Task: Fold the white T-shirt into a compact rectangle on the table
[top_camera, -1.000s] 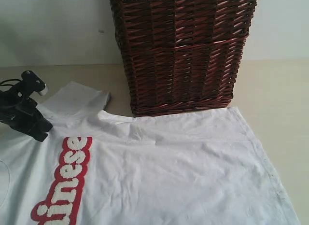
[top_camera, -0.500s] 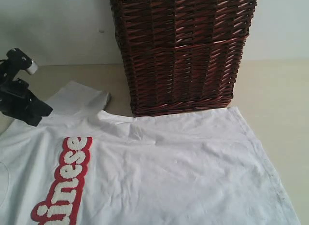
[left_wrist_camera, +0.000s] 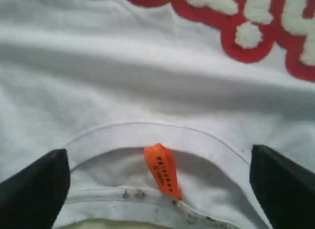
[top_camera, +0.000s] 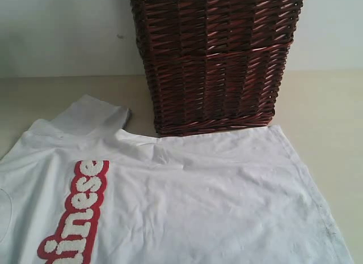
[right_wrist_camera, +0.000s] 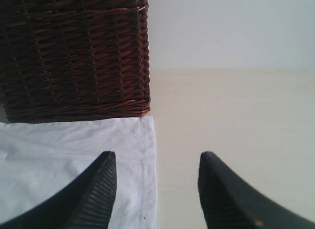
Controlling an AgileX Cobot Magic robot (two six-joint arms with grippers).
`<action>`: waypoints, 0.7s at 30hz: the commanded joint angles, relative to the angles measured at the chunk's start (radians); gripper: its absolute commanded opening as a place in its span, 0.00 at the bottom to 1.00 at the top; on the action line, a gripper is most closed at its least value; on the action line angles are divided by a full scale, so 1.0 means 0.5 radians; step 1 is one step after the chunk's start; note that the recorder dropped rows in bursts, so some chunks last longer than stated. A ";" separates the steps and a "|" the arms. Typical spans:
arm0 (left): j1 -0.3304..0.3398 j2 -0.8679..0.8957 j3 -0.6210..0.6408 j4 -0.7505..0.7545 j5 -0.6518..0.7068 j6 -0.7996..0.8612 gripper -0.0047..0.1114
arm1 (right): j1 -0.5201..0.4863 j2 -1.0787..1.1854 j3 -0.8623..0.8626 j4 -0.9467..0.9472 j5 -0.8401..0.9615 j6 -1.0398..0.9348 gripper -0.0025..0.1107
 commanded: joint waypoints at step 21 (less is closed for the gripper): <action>0.018 0.396 0.161 0.391 -0.351 0.283 0.94 | -0.006 0.003 0.009 0.002 -0.017 -0.018 0.47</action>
